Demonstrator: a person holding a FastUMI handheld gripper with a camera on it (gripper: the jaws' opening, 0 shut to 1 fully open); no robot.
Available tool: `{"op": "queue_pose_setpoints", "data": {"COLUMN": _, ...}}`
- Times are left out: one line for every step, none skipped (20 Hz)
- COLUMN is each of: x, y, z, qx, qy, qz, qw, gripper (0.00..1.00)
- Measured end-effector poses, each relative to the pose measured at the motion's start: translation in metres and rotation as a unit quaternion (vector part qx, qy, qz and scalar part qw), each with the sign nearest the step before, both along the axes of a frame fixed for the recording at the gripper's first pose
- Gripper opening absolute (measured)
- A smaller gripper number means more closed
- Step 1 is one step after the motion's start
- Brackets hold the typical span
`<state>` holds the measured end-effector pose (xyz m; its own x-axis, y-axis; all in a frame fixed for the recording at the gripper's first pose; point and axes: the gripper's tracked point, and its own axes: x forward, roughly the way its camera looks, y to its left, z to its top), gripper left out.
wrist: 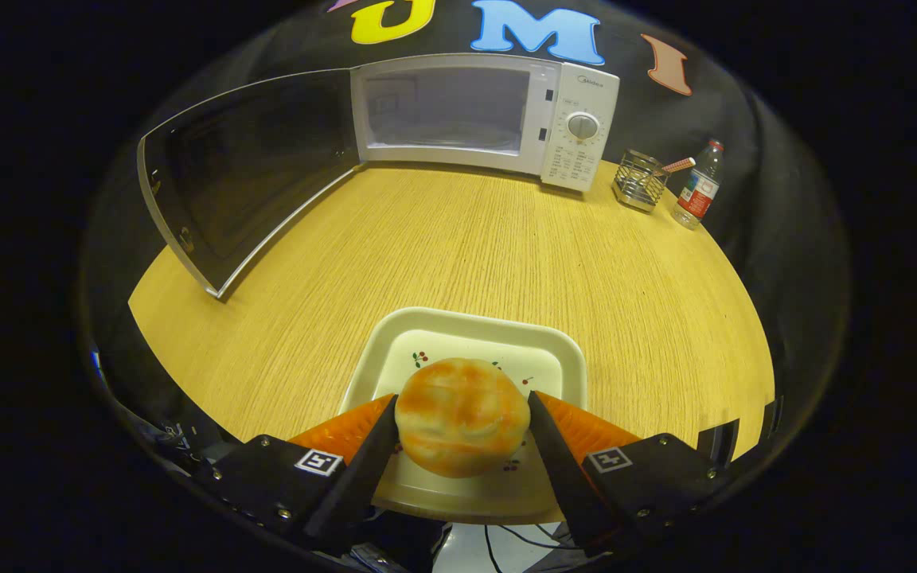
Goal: Open the microwave, put the food inside, and close the microwave door.
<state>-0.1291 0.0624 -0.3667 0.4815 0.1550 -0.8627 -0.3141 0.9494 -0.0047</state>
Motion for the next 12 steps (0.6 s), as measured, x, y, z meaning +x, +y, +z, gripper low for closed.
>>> {"op": "queue_pose_setpoints", "data": {"x": 0.000, "y": 0.002, "z": 0.003, "qx": 0.006, "qy": -0.001, "qz": 0.001, "qw": 1.000, "gripper": 0.88}}
{"op": "queue_pose_setpoints", "data": {"x": 0.004, "y": 0.006, "z": 0.009, "qx": 0.017, "qy": -0.005, "qz": 0.004, "qw": 1.000, "gripper": 0.82}}
{"op": "queue_pose_setpoints", "data": {"x": 0.008, "y": 0.008, "z": 0.014, "qx": 0.023, "qy": -0.013, "qz": 0.005, "qw": 1.000, "gripper": 0.81}}
{"op": "queue_pose_setpoints", "data": {"x": 0.014, "y": 0.011, "z": 0.020, "qx": 0.028, "qy": -0.019, "qz": 0.006, "qw": 0.999, "gripper": 0.81}}
{"op": "queue_pose_setpoints", "data": {"x": 0.023, "y": 0.017, "z": 0.027, "qx": 0.040, "qy": -0.030, "qz": 0.005, "qw": 0.999, "gripper": 0.81}}
{"op": "queue_pose_setpoints", "data": {"x": 0.032, "y": 0.023, "z": 0.034, "qx": 0.053, "qy": -0.039, "qz": 0.003, "qw": 0.998, "gripper": 0.81}}
{"op": "queue_pose_setpoints", "data": {"x": 0.043, "y": 0.030, "z": 0.043, "qx": 0.066, "qy": -0.049, "qz": 0.003, "qw": 0.997, "gripper": 0.81}}
{"op": "queue_pose_setpoints", "data": {"x": 0.053, "y": 0.038, "z": 0.052, "qx": 0.079, "qy": -0.059, "qz": 0.003, "qw": 0.995, "gripper": 0.81}}
{"op": "queue_pose_setpoints", "data": {"x": 0.064, "y": 0.045, "z": 0.060, "qx": 0.090, "qy": -0.069, "qz": 0.004, "qw": 0.994, "gripper": 0.81}}
{"op": "queue_pose_setpoints", "data": {"x": 0.076, "y": 0.054, "z": 0.068, "qx": 0.105, "qy": -0.079, "qz": 0.005, "qw": 0.991, "gripper": 0.81}}
{"op": "queue_pose_setpoints", "data": {"x": 0.089, "y": 0.062, "z": 0.076, "qx": 0.118, "qy": -0.088, "qz": 0.006, "qw": 0.989, "gripper": 0.81}}
{"op": "queue_pose_setpoints", "data": {"x": 0.101, "y": 0.070, "z": 0.083, "qx": 0.131, "qy": -0.097, "qz": 0.007, "qw": 0.987, "gripper": 0.81}}
